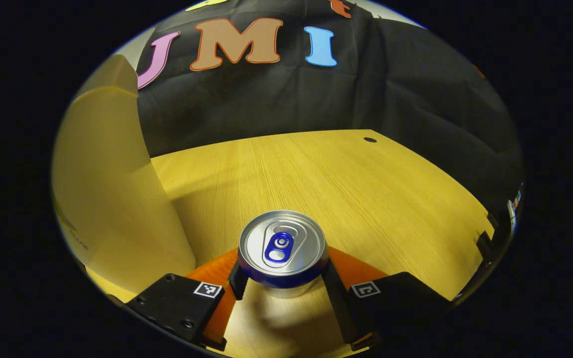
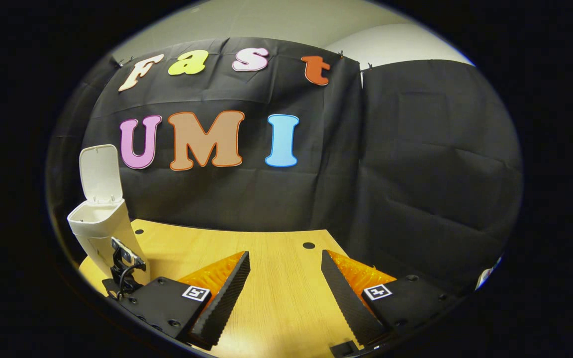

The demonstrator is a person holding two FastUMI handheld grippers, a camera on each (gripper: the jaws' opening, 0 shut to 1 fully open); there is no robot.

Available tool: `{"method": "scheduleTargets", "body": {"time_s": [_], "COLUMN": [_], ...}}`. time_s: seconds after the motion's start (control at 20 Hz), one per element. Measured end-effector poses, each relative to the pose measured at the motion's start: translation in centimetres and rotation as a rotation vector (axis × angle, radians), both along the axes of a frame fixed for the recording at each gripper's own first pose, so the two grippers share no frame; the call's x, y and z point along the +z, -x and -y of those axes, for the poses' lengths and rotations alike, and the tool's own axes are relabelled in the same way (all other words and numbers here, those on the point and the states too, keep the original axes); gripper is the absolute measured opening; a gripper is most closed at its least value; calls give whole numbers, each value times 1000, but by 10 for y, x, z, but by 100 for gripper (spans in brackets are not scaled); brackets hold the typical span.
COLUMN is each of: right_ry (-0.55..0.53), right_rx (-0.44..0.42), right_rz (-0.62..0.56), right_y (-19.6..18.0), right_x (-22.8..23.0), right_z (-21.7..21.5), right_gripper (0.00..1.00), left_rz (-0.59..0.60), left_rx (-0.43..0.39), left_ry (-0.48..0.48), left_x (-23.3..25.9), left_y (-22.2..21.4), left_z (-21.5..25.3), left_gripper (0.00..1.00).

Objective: Press the lid of the desktop garbage bin to open it, pick up the crumpled paper on the desktop and throw it into the bin, then pick up the pop can on the desktop and drop it into the bin, and finally close the garbage bin lid.

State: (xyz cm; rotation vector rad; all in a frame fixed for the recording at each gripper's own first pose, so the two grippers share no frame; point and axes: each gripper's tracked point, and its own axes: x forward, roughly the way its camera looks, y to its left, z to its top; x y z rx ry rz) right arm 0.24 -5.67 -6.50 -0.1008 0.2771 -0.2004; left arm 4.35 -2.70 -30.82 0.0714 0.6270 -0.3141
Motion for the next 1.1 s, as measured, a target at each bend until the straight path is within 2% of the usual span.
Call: {"method": "scheduleTargets", "body": {"time_s": [0.25,0.65,0.9,1.1], "right_ry": [-20,-54,-72,-79], "right_rx": [18,24,22,26], "right_rz": [15,45,55,60], "right_y": [-3,-2,3,5], "right_x": [-1,1,0,-1], "right_z": [-8,-12,-11,-13], "right_gripper": [96,96,96,96], "left_rz": [143,379,532,625], "left_rx": [-38,-93,-90,-67], "left_ry": [-12,46,70,50], "left_x": [60,173,244,282], "left_y": [-11,-37,-54,-64], "left_z": [4,20,16,2], "left_gripper": [78,77,77,76]}}
